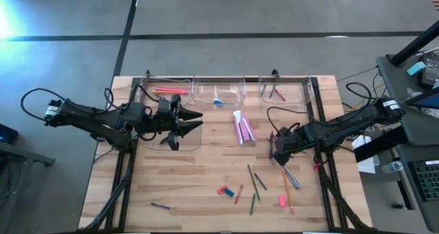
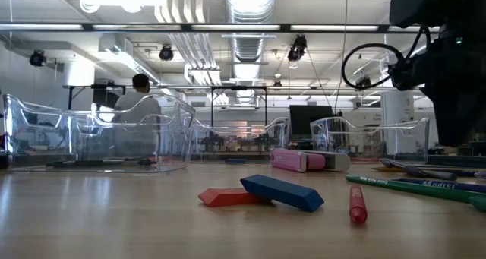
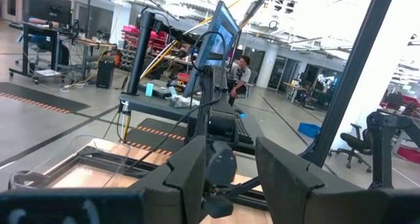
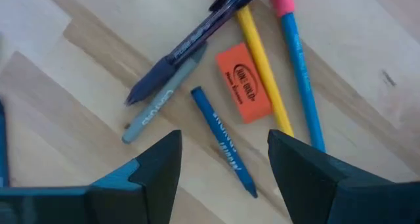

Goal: Sort crayons/erasers/pens/pencils in bins
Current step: Put the orange eraser into the middle transparent bin

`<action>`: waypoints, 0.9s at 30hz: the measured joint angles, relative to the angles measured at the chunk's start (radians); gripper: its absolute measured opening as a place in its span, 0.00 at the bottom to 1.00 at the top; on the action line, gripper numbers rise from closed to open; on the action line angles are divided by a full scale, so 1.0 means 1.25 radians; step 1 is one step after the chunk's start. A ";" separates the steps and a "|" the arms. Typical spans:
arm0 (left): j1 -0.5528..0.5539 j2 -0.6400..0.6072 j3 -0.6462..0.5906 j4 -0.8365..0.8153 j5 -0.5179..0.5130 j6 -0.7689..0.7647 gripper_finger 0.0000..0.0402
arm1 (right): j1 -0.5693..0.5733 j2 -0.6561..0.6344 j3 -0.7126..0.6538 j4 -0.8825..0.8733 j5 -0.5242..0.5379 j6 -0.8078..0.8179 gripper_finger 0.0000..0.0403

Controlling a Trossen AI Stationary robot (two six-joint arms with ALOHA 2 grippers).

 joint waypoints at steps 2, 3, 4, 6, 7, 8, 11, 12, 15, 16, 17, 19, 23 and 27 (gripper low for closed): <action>0.000 0.000 0.000 0.000 0.000 0.000 0.30 | 0.019 0.012 0.000 -0.001 -0.001 0.009 0.53; 0.000 0.000 0.000 0.000 0.000 0.000 0.30 | 0.027 0.018 0.000 0.000 -0.003 0.018 0.53; 0.000 0.000 0.000 0.000 0.000 0.000 0.30 | 0.032 0.023 0.000 0.000 -0.002 0.027 0.53; 0.000 0.000 0.000 0.000 0.000 0.000 0.30 | 0.035 0.034 0.000 0.000 0.002 0.046 0.53; 0.000 0.000 0.000 0.000 0.000 0.000 0.30 | 0.035 0.039 0.000 0.002 0.007 0.057 0.53; 0.000 0.000 0.000 0.000 0.000 0.000 0.30 | 0.033 0.041 0.000 0.002 0.014 0.068 0.53; 0.000 0.000 0.000 -0.001 0.000 0.000 0.30 | 0.026 0.038 0.000 0.002 0.050 0.109 0.53; 0.001 0.000 0.000 -0.002 0.000 0.000 0.30 | 0.023 0.038 0.000 0.002 0.061 0.121 0.53; 0.001 0.000 0.000 -0.002 0.000 0.000 0.30 | 0.013 0.039 -0.005 0.006 0.073 0.132 0.53; 0.001 0.000 0.000 -0.001 0.000 0.000 0.30 | 0.010 0.042 -0.007 0.008 0.073 0.135 0.53; 0.001 0.000 0.000 -0.002 0.000 0.000 0.30 | 0.007 0.046 -0.011 0.013 0.073 0.138 0.53; 0.001 0.000 0.000 -0.001 0.000 0.000 0.30 | 0.002 0.057 -0.021 0.038 0.073 0.138 0.53; 0.001 0.000 -0.001 -0.001 0.000 0.000 0.30 | -0.009 0.083 -0.034 0.071 0.072 0.142 0.53; 0.001 0.000 -0.001 0.000 0.001 0.000 0.30 | -0.020 0.112 -0.037 0.089 0.072 0.145 0.53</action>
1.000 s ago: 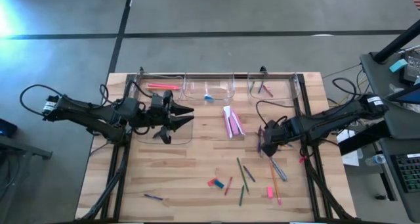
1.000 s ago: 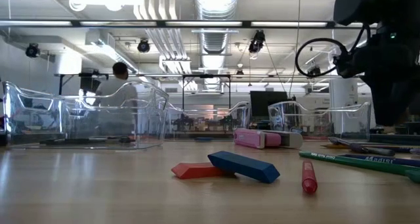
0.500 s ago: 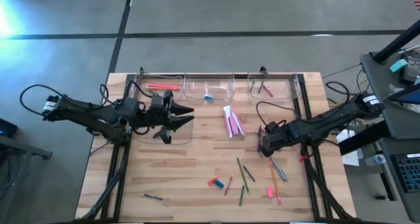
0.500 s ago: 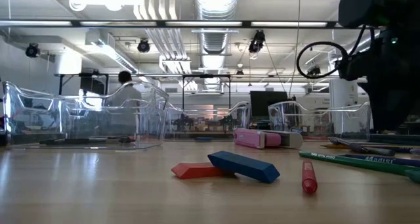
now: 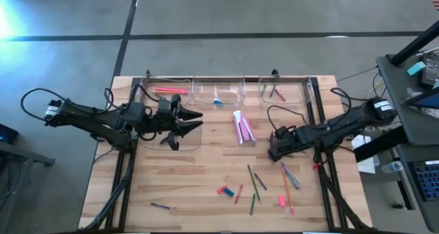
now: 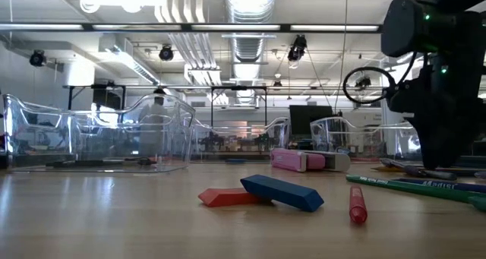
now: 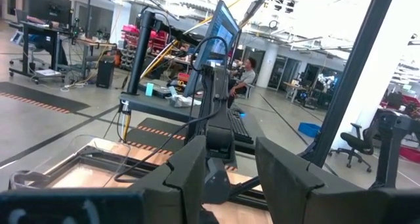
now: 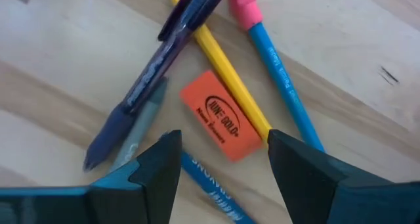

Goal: Sort crayons/erasers/pens/pencils in bins
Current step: Put the orange eraser into the middle transparent bin

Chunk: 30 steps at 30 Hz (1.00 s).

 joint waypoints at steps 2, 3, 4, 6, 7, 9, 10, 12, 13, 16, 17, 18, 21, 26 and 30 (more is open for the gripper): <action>0.000 0.000 0.000 0.000 0.000 0.000 0.30 | 0.000 0.016 0.001 0.003 0.005 -0.001 0.53; 0.000 0.000 0.000 0.001 0.000 0.000 0.30 | 0.000 0.023 0.001 0.005 0.007 -0.001 0.53; 0.000 0.000 0.000 0.000 0.000 0.000 0.30 | 0.000 0.030 0.002 0.008 0.006 -0.002 0.53; 0.000 0.000 0.000 0.001 0.000 0.000 0.30 | 0.000 0.040 -0.001 0.040 -0.008 -0.008 0.53; 0.000 0.000 0.000 0.001 0.000 0.000 0.30 | 0.000 0.042 0.000 0.046 -0.009 -0.008 0.53; 0.000 0.000 0.000 0.000 0.000 -0.001 0.30 | 0.002 0.039 -0.002 0.055 -0.012 -0.010 0.53; 0.000 0.000 0.000 0.001 0.000 -0.001 0.30 | 0.002 0.036 -0.002 0.056 -0.015 -0.010 0.53; 0.000 0.000 0.000 -0.001 0.000 -0.001 0.30 | 0.002 0.031 -0.002 0.056 -0.018 -0.012 0.53; 0.000 0.000 0.000 0.000 0.000 -0.001 0.30 | 0.002 0.027 -0.002 0.057 -0.021 -0.016 0.53; 0.000 0.000 0.000 -0.001 0.001 -0.001 0.30 | 0.002 0.026 -0.002 0.063 -0.030 -0.018 0.53; 0.000 0.000 0.000 -0.001 0.001 -0.001 0.30 | 0.002 0.028 -0.002 0.063 -0.030 -0.018 0.53; 0.000 0.000 0.000 0.000 0.001 -0.001 0.30 | 0.002 0.032 -0.002 0.063 -0.028 -0.018 0.53; 0.000 0.000 0.000 -0.001 0.001 -0.001 0.30 | 0.002 0.046 -0.003 0.064 -0.024 -0.013 0.53; 0.000 0.000 0.000 -0.001 0.001 -0.001 0.30 | 0.002 0.080 -0.003 0.064 -0.025 -0.016 0.52; 0.000 0.000 0.000 -0.001 0.001 -0.001 0.30 | 0.002 0.101 -0.004 0.063 -0.030 -0.016 0.44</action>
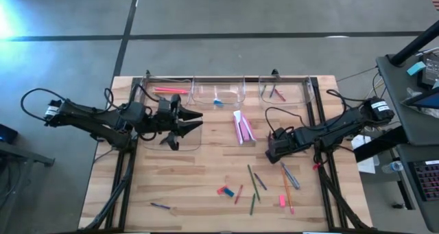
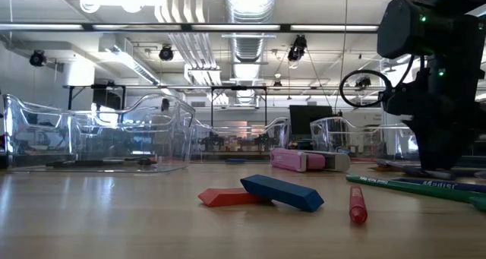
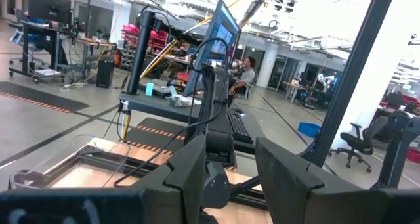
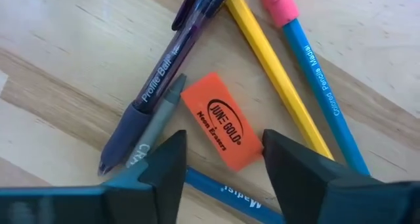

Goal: Sort crayons/erasers/pens/pencils in bins
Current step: Put the orange eraser into the middle transparent bin

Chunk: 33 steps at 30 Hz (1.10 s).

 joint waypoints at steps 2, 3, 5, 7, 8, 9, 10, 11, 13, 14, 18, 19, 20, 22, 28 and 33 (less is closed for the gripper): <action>0.000 0.000 0.000 0.000 0.000 0.000 0.30 | 0.000 0.005 0.000 0.001 -0.001 0.002 0.39; 0.000 0.000 0.000 0.000 0.000 -0.001 0.30 | 0.000 0.007 0.000 0.002 -0.002 0.002 0.37; 0.000 0.000 0.000 0.000 0.000 -0.001 0.30 | 0.000 0.007 0.000 0.003 -0.005 0.001 0.32; 0.000 0.000 0.000 0.000 0.002 -0.002 0.30 | 0.000 0.001 0.000 0.001 -0.014 0.001 0.28; 0.000 0.000 0.000 0.000 0.003 -0.002 0.30 | 0.000 -0.004 0.000 -0.001 -0.016 0.000 0.26; 0.000 0.000 0.000 0.000 0.003 -0.002 0.30 | 0.000 -0.009 0.000 -0.004 -0.017 0.001 0.24; 0.000 0.000 0.000 0.000 0.004 -0.002 0.30 | 0.000 -0.019 0.000 -0.007 -0.018 0.001 0.22; 0.000 0.000 0.000 0.000 0.004 -0.002 0.30 | 0.000 -0.028 0.000 -0.009 -0.020 0.003 0.20; 0.000 0.000 0.000 0.000 0.004 -0.002 0.30 | 0.000 -0.052 -0.001 -0.010 -0.022 0.009 0.18; 0.000 0.000 0.000 0.000 0.004 -0.002 0.30 | 0.000 -0.065 -0.001 -0.012 -0.023 0.012 0.17; 0.000 0.000 0.000 0.000 0.005 -0.002 0.30 | 0.002 -0.115 -0.002 -0.051 -0.067 0.034 0.16; 0.000 0.000 0.000 0.000 0.005 -0.002 0.30 | 0.003 -0.130 -0.002 -0.062 -0.073 0.036 0.15; 0.000 0.000 0.000 0.000 0.005 -0.002 0.30 | 0.002 -0.141 0.001 -0.066 -0.070 0.036 0.15; 0.000 0.001 0.000 0.000 0.005 -0.002 0.30 | 0.002 -0.163 0.004 -0.070 -0.063 0.039 0.15; 0.000 0.001 0.000 0.000 0.005 -0.002 0.30 | 0.006 -0.217 0.016 -0.071 -0.057 0.053 0.15; 0.000 0.000 0.000 0.000 0.005 0.000 0.30 | 0.006 -0.241 0.056 -0.062 -0.040 0.046 0.15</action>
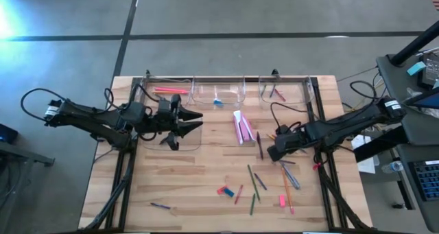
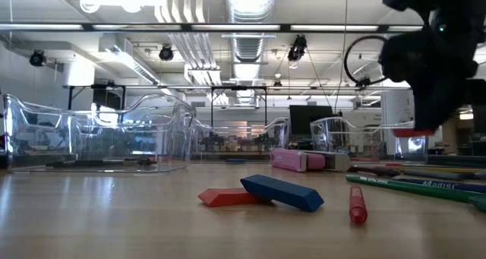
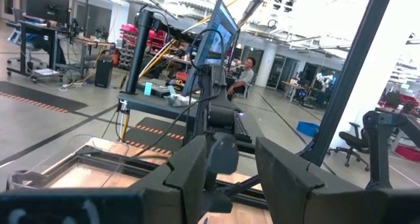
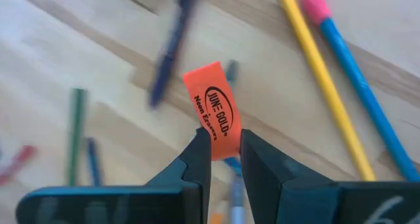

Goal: Sort crayons/erasers/pens/pencils in bins
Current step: Put the orange eraser into the middle transparent bin

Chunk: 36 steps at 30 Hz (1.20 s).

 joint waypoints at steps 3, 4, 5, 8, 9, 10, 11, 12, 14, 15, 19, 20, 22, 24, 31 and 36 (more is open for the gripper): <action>0.000 -0.006 0.000 -0.001 0.000 0.000 0.30 | -0.002 -0.006 0.034 0.040 0.038 -0.020 0.15; 0.001 -0.010 0.000 -0.001 0.000 0.000 0.30 | -0.006 -0.007 0.046 0.065 0.057 -0.031 0.15; 0.003 -0.014 0.000 -0.001 0.000 0.001 0.30 | -0.012 -0.007 0.056 0.093 0.074 -0.041 0.15; 0.005 -0.022 0.000 -0.001 0.000 0.001 0.30 | -0.044 0.002 0.083 0.186 0.108 -0.092 0.15; 0.006 -0.024 0.000 -0.002 0.000 0.001 0.30 | -0.059 0.010 0.090 0.219 0.111 -0.110 0.15; 0.007 -0.026 0.000 -0.002 0.000 0.001 0.30 | -0.075 0.017 0.097 0.253 0.111 -0.127 0.15; 0.007 -0.028 0.000 -0.001 0.000 0.001 0.30 | -0.092 0.027 0.103 0.287 0.111 -0.145 0.15; 0.007 -0.029 0.000 -0.001 0.000 0.001 0.30 | -0.111 0.038 0.109 0.324 0.111 -0.164 0.15; 0.007 -0.033 0.000 -0.006 0.001 0.001 0.30 | -0.152 0.067 0.121 0.407 0.103 -0.203 0.15; 0.007 -0.034 0.000 -0.007 0.002 0.001 0.30 | -0.174 0.083 0.129 0.444 0.094 -0.223 0.15; 0.007 -0.055 0.010 -0.031 0.043 0.000 0.30 | -0.271 0.167 0.191 0.551 0.042 -0.289 0.15; 0.007 -0.060 0.011 -0.041 0.058 -0.001 0.30 | -0.295 0.192 0.216 0.565 0.026 -0.307 0.15; 0.007 -0.069 0.011 -0.059 0.067 -0.007 0.30 | -0.344 0.249 0.275 0.573 -0.004 -0.337 0.15; 0.006 -0.074 0.011 -0.075 0.068 -0.030 0.30 | -0.389 0.307 0.338 0.569 -0.035 -0.367 0.15; 0.004 -0.090 0.007 -0.092 0.093 -0.067 0.30 | -0.502 0.485 0.559 0.480 -0.110 -0.411 0.16; 0.004 -0.093 0.007 -0.090 0.144 -0.121 0.30 | -0.529 0.545 0.678 0.314 -0.113 -0.464 0.21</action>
